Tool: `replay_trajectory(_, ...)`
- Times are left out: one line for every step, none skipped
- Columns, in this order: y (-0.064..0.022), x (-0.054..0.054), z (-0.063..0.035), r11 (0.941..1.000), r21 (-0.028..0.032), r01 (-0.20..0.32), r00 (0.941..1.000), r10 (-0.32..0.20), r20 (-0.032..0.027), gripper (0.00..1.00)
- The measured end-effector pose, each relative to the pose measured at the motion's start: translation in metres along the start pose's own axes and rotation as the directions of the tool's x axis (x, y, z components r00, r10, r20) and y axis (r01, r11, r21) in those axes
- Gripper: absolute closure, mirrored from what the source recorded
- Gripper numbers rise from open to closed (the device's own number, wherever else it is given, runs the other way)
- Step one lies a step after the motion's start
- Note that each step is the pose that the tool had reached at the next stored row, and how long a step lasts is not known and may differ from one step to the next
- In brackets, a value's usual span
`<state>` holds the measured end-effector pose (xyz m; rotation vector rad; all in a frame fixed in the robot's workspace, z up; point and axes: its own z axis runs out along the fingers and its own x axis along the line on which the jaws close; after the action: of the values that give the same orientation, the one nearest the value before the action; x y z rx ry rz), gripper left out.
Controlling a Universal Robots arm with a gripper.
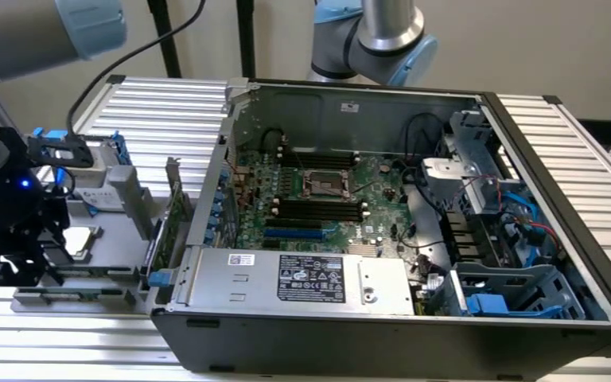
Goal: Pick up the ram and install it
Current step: 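Pick up the ram and move it above insertion slot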
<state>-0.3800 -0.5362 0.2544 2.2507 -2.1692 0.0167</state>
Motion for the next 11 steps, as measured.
replay_trajectory(0.0,0.0,0.0018,1.0,0.0,0.003,1.0,-0.003,0.0,0.64)
replay_trajectory(-0.0001,0.0,0.0037,1.0,0.0002,0.007,1.0,-0.007,0.0,0.64)
replay_trajectory(-0.0001,0.0,0.0056,0.9999,0.0003,0.011,0.9999,-0.011,0.0,0.64)
replay_trajectory(-0.0001,0.0,0.0074,0.9999,0.0003,0.015,0.9999,-0.015,0.0,0.64)
replay_trajectory(-0.0001,-0.001,0.0092,0.9998,0.0004,0.019,0.9998,-0.019,-0.0001,0.64)
replay_trajectory(-0.0001,-0.001,0.011,0.9998,0.0004,0.022,0.9998,-0.022,-0.0001,0.64)
replay_trajectory(-0.0001,-0.001,0.0128,0.9997,0.0005,0.026,0.9997,-0.026,-0.0001,0.64)
replay_trajectory(-0.0002,-0.001,0.0146,0.9996,0.0006,0.028,0.9996,-0.028,-0.0001,0.64)
replay_trajectory(-0.0002,-0.001,0.0164,0.9995,0.0007,0.031,0.9995,-0.031,-0.0001,0.64)
replay_trajectory(-0.0002,-0.002,0.0182,0.9994,0.0007,0.034,0.9994,-0.034,-0.0001,0.64)
replay_trajectory(-0.0002,-0.002,0.02,0.9993,0.0008,0.036,0.9993,-0.036,-0.0001,0.64)
